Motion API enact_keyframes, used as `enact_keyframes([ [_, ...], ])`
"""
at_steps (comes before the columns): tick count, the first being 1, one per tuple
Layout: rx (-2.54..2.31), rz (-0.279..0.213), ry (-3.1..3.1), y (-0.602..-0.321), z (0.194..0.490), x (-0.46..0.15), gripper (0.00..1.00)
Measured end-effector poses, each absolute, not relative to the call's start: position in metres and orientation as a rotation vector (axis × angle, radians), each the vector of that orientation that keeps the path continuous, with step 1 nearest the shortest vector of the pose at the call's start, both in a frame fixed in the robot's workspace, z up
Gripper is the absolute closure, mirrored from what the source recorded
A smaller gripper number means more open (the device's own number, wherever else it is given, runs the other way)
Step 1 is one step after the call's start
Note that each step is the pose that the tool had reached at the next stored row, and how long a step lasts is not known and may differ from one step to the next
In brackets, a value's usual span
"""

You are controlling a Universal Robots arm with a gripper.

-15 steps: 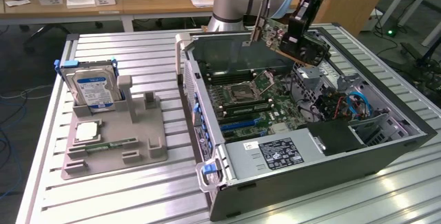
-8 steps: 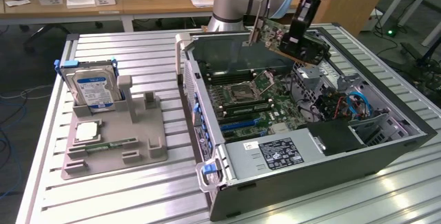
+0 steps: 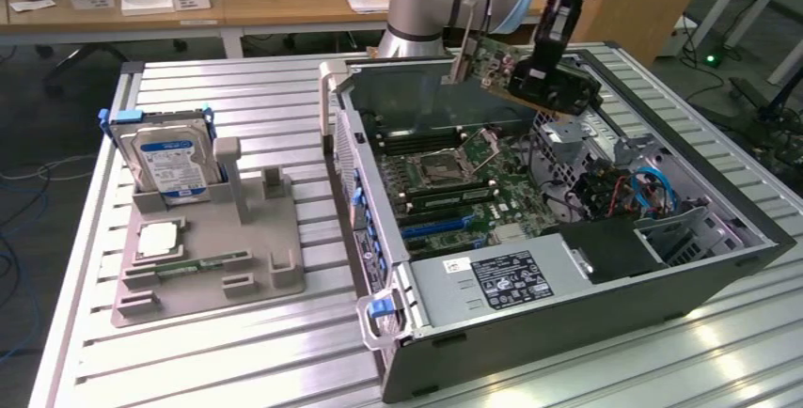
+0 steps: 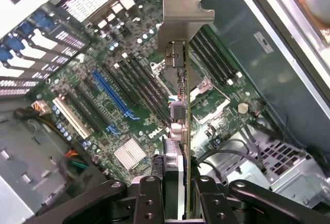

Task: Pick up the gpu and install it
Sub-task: 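Insert the gpu into the slot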

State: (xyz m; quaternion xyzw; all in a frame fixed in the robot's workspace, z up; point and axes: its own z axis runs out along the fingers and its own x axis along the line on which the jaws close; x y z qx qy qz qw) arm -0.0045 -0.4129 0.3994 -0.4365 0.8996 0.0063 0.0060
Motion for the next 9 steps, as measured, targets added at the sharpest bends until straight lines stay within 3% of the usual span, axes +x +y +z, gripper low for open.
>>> enact_keyframes([
  [9,-1.552,0.021,2.719,-0.4129,0.3994,-0.0045,0.72],
])
